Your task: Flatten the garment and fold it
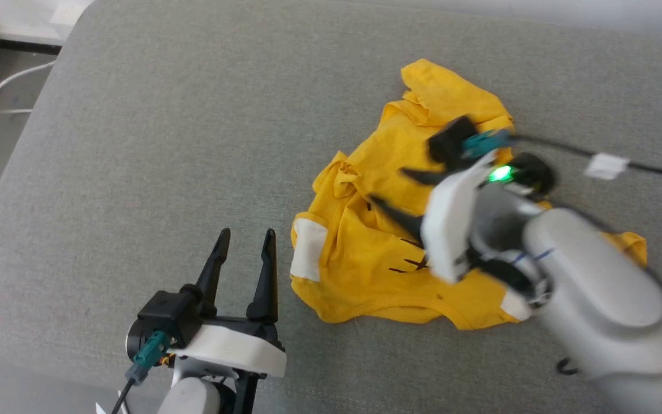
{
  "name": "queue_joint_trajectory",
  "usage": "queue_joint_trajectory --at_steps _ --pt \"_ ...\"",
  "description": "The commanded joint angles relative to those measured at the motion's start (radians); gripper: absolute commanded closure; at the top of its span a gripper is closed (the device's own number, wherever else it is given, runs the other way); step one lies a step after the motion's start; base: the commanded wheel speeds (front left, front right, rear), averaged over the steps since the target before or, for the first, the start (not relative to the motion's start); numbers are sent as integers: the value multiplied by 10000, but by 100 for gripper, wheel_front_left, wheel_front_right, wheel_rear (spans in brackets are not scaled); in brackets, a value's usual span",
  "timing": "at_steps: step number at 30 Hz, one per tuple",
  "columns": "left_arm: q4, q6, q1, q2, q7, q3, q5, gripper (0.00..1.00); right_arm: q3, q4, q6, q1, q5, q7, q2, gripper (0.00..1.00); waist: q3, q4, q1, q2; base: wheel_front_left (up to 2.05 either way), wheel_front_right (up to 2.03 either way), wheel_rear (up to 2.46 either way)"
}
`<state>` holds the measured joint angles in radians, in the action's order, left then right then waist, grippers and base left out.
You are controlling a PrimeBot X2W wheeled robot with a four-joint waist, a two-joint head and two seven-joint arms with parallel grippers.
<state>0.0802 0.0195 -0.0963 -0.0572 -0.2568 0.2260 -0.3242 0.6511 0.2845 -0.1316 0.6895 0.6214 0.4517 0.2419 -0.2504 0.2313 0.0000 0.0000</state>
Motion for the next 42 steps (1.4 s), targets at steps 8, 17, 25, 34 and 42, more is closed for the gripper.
queue_joint_trajectory --at_steps 8,17,25,34,42 --pt "-162 72 227 -51 -49 -51 -10 0 -2494 -687 9 -910 -808 1710 1311 0 41 -253 0 0 0 0 0" --pt "-177 12 129 -84 -49 37 -29 0 -3619 -1035 9 -1912 -1700 2858 1578 0 -168 -104 0 0 0 0 0" --pt "-99 -8 2 -128 -49 100 -58 0 -3597 243 9 -1906 -2438 1989 1158 0 -219 158 0 0 0 0 0" --pt "-108 5 149 -257 29 196 -64 0 -3574 1132 9 -1544 -2054 1557 804 100 75 53 0 0 0 0 0" --pt "-279 -7 207 -330 118 352 -53 0 -4882 1257 9 -796 -2461 1341 1422 100 44 15 0 0 0 0 0"
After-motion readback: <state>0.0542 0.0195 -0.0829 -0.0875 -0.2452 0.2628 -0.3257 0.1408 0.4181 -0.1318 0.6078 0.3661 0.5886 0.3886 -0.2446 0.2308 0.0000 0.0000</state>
